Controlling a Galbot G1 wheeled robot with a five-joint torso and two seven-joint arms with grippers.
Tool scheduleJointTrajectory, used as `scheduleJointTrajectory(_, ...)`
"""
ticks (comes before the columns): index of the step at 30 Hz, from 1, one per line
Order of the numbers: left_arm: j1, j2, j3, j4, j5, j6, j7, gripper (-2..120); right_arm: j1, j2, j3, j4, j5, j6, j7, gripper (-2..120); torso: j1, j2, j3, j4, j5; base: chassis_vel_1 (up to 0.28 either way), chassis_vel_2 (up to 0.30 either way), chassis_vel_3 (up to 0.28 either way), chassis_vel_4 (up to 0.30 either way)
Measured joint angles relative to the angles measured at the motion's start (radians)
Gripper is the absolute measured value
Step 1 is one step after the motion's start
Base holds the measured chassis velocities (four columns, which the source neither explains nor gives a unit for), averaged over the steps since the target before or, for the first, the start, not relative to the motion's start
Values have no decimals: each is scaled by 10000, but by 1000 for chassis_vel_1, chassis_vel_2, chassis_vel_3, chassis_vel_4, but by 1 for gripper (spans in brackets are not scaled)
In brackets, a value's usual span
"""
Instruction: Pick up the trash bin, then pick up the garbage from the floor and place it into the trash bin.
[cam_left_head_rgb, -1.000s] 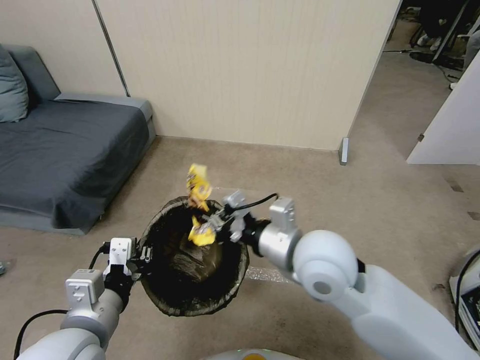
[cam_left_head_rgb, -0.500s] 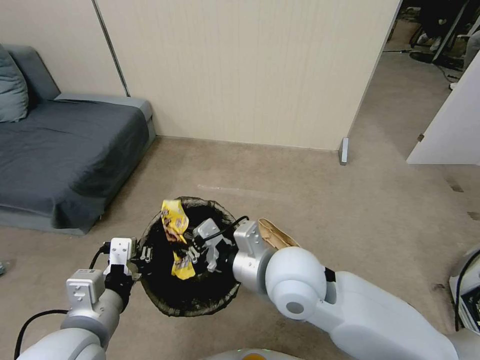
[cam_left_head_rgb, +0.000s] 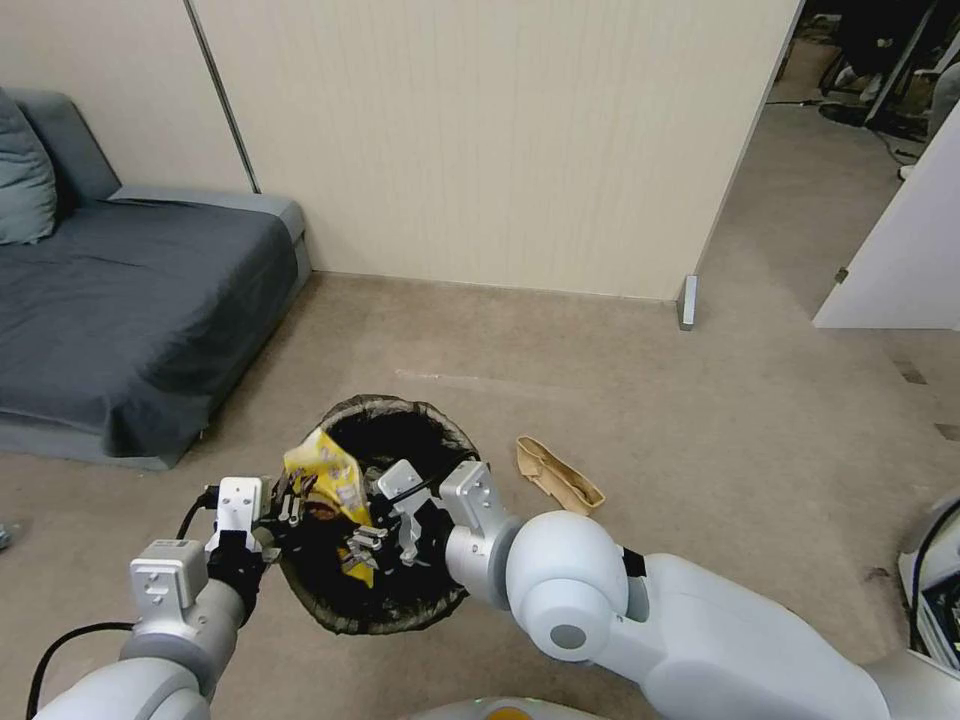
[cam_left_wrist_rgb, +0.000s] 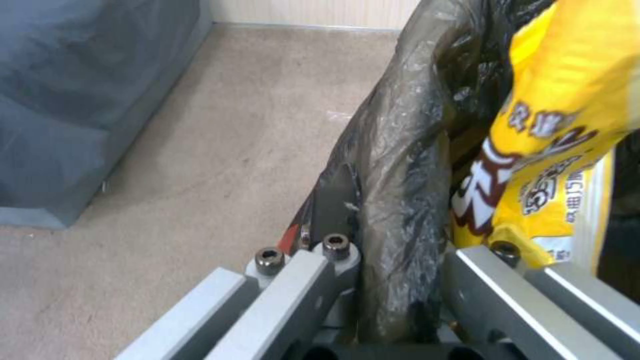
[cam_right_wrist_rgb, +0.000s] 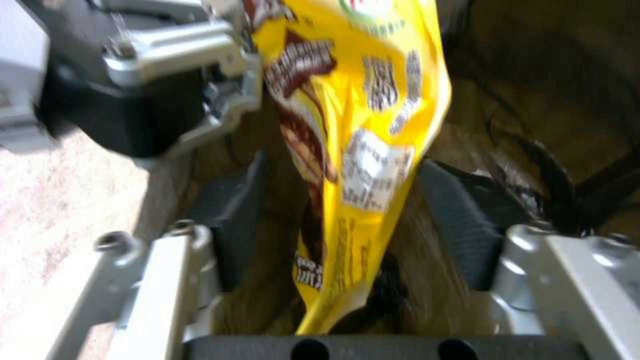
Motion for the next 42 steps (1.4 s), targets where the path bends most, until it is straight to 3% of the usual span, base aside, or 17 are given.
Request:
scheduleJointTrajectory(11,-57,-108,-19,0,21,0,0,1,603,-107,627,808,228,35,41,99,0,0,0,-1,0,0,0,0,0)
scheduleJointTrajectory(17,-59,-136,-38,0,22,0,-3,1,899,-298,1375,1159,601,188,-20,100,1,0,0,0,1,0,0,0,0)
scheduleJointTrajectory(29,-127,-136,-68,0,5,-6,-8,1,1109,-1603,4568,870,1172,579,-741,100,0,0,0,-1,1,0,0,0,0)
scheduleJointTrajectory(33,-139,-108,-113,0,-42,-6,-6,1,332,-2218,5555,400,610,287,-1328,100,0,0,0,0,2,0,0,0,0)
scheduleJointTrajectory(42,-205,-69,-100,1,-55,-11,-1,1,-2756,-3161,6241,-785,-656,203,-2235,100,0,0,0,-2,0,0,0,0,0)
